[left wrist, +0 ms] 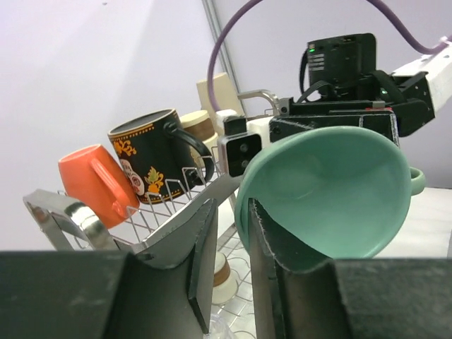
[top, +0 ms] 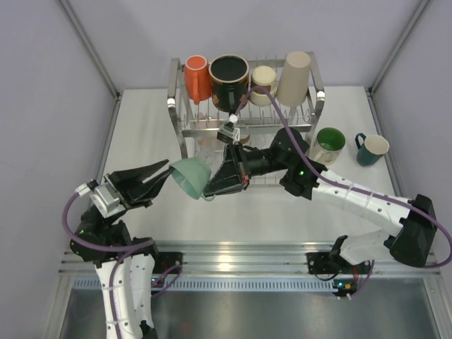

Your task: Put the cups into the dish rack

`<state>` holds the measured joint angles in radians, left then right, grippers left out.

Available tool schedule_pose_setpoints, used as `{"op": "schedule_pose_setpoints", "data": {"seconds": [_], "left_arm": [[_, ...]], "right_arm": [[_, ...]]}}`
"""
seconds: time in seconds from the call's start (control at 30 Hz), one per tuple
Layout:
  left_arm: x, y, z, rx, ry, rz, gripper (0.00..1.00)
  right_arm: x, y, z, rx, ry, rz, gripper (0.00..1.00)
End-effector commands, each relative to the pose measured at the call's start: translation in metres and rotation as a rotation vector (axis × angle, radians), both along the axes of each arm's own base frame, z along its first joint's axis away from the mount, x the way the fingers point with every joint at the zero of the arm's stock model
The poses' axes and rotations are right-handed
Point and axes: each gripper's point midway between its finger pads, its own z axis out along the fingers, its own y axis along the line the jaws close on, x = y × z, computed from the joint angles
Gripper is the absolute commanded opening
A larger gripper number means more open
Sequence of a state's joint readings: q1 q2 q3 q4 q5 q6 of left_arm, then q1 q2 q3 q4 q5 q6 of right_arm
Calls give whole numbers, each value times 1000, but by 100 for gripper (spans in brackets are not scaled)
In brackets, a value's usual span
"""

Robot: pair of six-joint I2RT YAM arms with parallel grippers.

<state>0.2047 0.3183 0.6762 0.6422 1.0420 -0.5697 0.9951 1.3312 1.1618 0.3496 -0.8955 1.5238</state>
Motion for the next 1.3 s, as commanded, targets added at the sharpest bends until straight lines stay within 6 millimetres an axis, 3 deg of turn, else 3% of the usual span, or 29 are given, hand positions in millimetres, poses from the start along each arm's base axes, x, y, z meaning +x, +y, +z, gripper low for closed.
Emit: {"op": "schedule_pose_setpoints", "data": {"seconds": [0.0, 0.07, 0.1, 0.2, 0.3, 0.4, 0.5, 0.53, 0.57, 0.6, 0.63, 0.67, 0.73, 0.8, 0.83, 0.97, 1.03, 1.07, 1.27], "left_arm": [[7, 3, 1, -31, 22, 2, 30], [6, 2, 0, -24, 21, -1, 31], [6, 2, -1, -20, 23, -3, 35], [7, 2, -2, -20, 25, -3, 60], [16, 7, -2, -30, 50, 37, 66], [33, 24, 4, -82, 97, 171, 70], [57, 53, 14, -192, 186, 354, 86], [72, 63, 10, -218, 250, 398, 91], [85, 76, 12, -268, 296, 463, 94], [90, 80, 11, -283, 373, 485, 98], [99, 85, 10, -300, 423, 504, 98], [123, 92, 0, -326, 525, 523, 98], [137, 96, -5, -351, 613, 532, 98], [150, 99, -12, -393, 677, 537, 98], [153, 101, -15, -402, 691, 543, 98], [161, 121, -26, -451, 725, 660, 98], [166, 136, -34, -465, 751, 748, 98], [165, 140, -39, -465, 783, 776, 98], [181, 160, -74, -481, 937, 904, 98]], "right_arm": [[9, -24, 48, 232, -97, -96, 0], [15, -26, 44, 241, -85, -117, 0], [17, -26, 43, 241, -85, -123, 0], [21, -30, 38, 243, -81, -144, 0], [26, -34, 23, 193, -95, -191, 0], [31, -37, 3, 126, -152, -260, 0], [36, -45, -16, 73, -227, -348, 0], [48, -44, -37, -8, -261, -417, 0], [48, -49, -43, -34, -295, -451, 0], [53, -52, -65, -115, -349, -482, 0], [57, -54, -71, -141, -377, -517, 0], [68, -57, -84, -200, -401, -594, 0], [95, -71, -111, -328, -475, -752, 0], [103, -74, -125, -374, -515, -820, 0], [117, -80, -132, -419, -540, -912, 0], [119, -70, -161, -517, -594, -987, 0], [128, -69, -167, -573, -622, -1069, 0], [122, -65, -170, -586, -630, -1067, 0], [148, -69, -193, -745, -649, -1227, 0]]}}
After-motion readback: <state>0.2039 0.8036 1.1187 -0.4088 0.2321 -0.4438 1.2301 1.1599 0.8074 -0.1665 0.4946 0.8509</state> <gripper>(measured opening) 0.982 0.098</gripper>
